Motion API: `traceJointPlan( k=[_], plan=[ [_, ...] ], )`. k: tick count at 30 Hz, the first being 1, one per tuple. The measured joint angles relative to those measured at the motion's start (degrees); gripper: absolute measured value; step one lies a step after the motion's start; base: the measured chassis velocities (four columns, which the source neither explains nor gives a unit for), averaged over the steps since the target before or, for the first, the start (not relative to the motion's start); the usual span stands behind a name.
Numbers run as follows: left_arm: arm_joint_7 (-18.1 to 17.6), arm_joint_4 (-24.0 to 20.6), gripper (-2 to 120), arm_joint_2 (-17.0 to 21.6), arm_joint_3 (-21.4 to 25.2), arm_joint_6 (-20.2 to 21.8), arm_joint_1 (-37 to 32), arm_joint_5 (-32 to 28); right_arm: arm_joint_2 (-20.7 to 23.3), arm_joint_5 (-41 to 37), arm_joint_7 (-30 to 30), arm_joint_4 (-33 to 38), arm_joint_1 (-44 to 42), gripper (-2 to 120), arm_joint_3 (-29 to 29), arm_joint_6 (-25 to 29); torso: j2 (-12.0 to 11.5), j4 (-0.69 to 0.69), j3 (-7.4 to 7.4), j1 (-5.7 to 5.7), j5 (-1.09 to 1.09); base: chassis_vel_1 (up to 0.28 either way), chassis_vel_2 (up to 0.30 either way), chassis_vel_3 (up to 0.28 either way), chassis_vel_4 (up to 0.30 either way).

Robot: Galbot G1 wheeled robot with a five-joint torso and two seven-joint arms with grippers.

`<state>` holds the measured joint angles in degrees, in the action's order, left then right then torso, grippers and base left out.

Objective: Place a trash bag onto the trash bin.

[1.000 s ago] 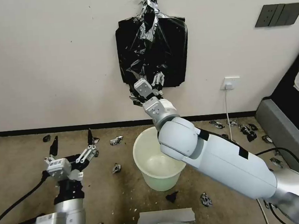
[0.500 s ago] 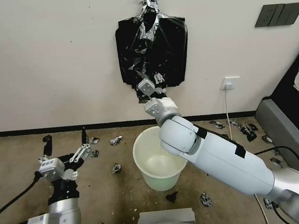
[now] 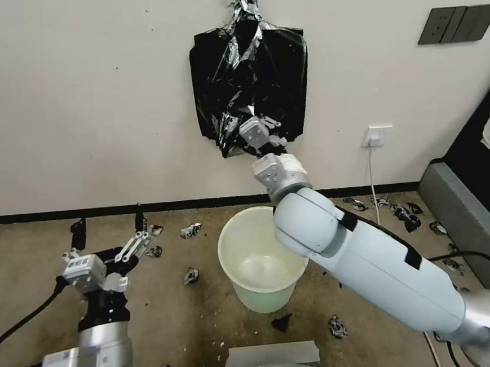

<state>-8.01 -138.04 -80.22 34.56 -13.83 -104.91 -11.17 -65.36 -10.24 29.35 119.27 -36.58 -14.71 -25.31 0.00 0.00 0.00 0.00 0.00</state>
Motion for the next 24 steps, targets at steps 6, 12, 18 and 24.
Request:
traceJointPlan(
  k=[6,12,18,24],
  plan=[
    [-1.1,-2.4,100,8.4,0.8,4.1,2.5,-4.1,2.4,-2.6,-5.5,1.7,-3.7,0,2.9,11.8,0.0,-0.01,0.0,0.0,0.0,0.0,0.0,0.0,0.0],
    [-4.5,-4.1,100,20.2,6.2,9.8,6.5,-17.1,1.6,-4.5,-8.8,-2.2,-0.2,0,-0.1,16.6,0.0,0.06,0.0,0.0,-0.01,0.0,0.0,0.0,0.0],
    [-6.6,-2.7,100,34.5,5.7,14.3,16.1,-27.3,0.7,-4.2,-8.1,-4.0,0.5,0,-0.6,16.6,0.0,-0.02,0.0,0.0,-0.01,0.0,0.0,0.0,0.0],
    [-7.0,3.9,100,48.0,-0.8,15.5,31.6,-35.5,0.9,-4.4,-7.2,-4.2,-0.2,0,0.8,16.5,0.0,0.0,0.01,0.0,-0.01,0.0,0.0,0.0,0.0]
  ],
)
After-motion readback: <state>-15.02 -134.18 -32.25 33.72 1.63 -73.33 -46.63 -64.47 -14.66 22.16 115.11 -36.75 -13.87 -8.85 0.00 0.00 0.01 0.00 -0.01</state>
